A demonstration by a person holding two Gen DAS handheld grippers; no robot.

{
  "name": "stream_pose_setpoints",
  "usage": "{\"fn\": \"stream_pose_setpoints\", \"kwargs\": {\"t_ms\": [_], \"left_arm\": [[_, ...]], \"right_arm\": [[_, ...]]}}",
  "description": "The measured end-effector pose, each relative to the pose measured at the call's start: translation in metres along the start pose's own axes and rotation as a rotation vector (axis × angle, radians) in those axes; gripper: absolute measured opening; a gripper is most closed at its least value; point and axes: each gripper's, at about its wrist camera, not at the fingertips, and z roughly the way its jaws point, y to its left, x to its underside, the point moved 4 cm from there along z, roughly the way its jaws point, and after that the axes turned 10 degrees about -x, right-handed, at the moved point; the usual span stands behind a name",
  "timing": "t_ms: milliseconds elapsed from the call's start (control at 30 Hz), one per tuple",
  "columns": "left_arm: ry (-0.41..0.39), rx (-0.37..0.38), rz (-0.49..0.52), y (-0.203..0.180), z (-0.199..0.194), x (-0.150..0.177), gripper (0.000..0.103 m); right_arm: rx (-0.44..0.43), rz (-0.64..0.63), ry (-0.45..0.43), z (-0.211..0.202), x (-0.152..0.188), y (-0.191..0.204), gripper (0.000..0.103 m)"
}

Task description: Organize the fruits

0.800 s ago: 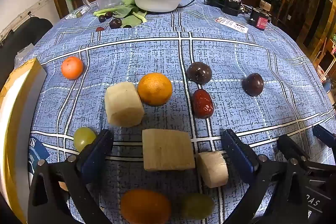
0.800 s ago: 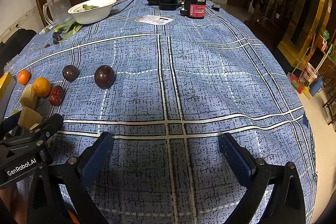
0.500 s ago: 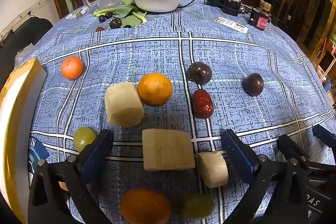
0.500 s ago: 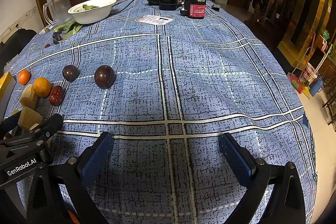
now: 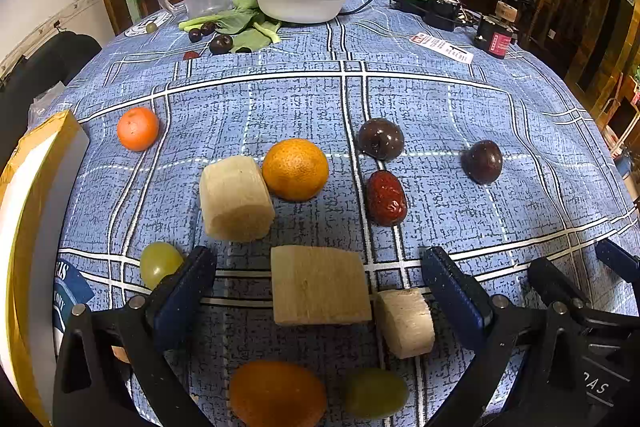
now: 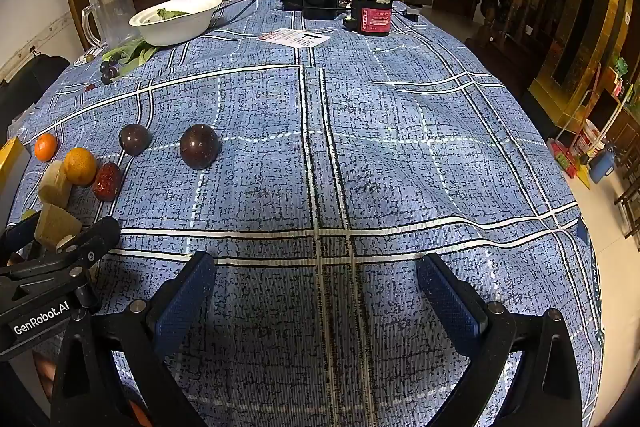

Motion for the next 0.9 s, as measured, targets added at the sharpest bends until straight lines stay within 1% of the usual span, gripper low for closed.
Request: {"fn": "stream_pose_setpoints", "kwargs": {"t_ms": [200, 333, 467, 533, 567, 600, 633, 700, 733, 800, 833, 867, 900], "left_arm": [[0.009, -0.001, 0.009, -0.001, 0.0, -0.001, 0.103], [0.04, 0.011, 0.024, -0.001, 0.002, -0.002, 0.103], [0.042, 0.036, 0.055, 0.002, -0.002, 0.002, 0.103], [0.031, 0.053, 0.047, 0.008, -0.009, 0.005, 0.102], [0.002, 0.084, 0.028, 0.014, -0.02, 0.006, 0.102], [-0.022, 0.095, 0.019, 0.018, -0.028, 0.007, 0.102], [-0.078, 0.094, 0.008, 0.026, -0.045, 0.006, 0.103], [-0.164, 0.088, -0.01, 0.041, -0.072, 0.004, 0.103], [-0.233, 0.085, -0.029, 0.054, -0.094, 0.003, 0.103], [-0.32, 0.07, -0.052, 0.073, -0.122, 0.0, 0.103], [-0.376, 0.053, -0.064, 0.084, -0.139, -0.001, 0.103], [-0.433, 0.028, -0.077, 0.097, -0.156, 0.0, 0.103], [-0.483, -0.001, -0.089, 0.111, -0.171, 0.001, 0.103]], "right_arm": [[0.0, 0.003, 0.001, 0.0, 0.0, 0.0, 0.102], [0.002, 0.036, 0.048, 0.001, 0.002, -0.002, 0.102], [0.018, 0.051, 0.05, -0.003, 0.003, 0.001, 0.102], [0.015, 0.049, 0.047, -0.004, 0.004, 0.001, 0.102], [0.017, 0.046, 0.045, -0.003, 0.004, 0.001, 0.102], [0.018, 0.045, 0.045, -0.002, 0.004, 0.001, 0.102], [0.02, 0.045, 0.045, -0.002, 0.004, 0.001, 0.102], [0.025, 0.046, 0.044, -0.003, 0.004, 0.002, 0.102], [0.025, 0.046, 0.044, -0.003, 0.005, 0.002, 0.102], [0.03, 0.046, 0.044, -0.004, 0.005, 0.002, 0.102], [0.036, 0.048, 0.037, -0.008, 0.006, 0.002, 0.102], [0.032, 0.052, 0.021, -0.014, 0.007, 0.002, 0.102], [0.018, 0.057, -0.015, -0.025, 0.008, 0.005, 0.102]]}}
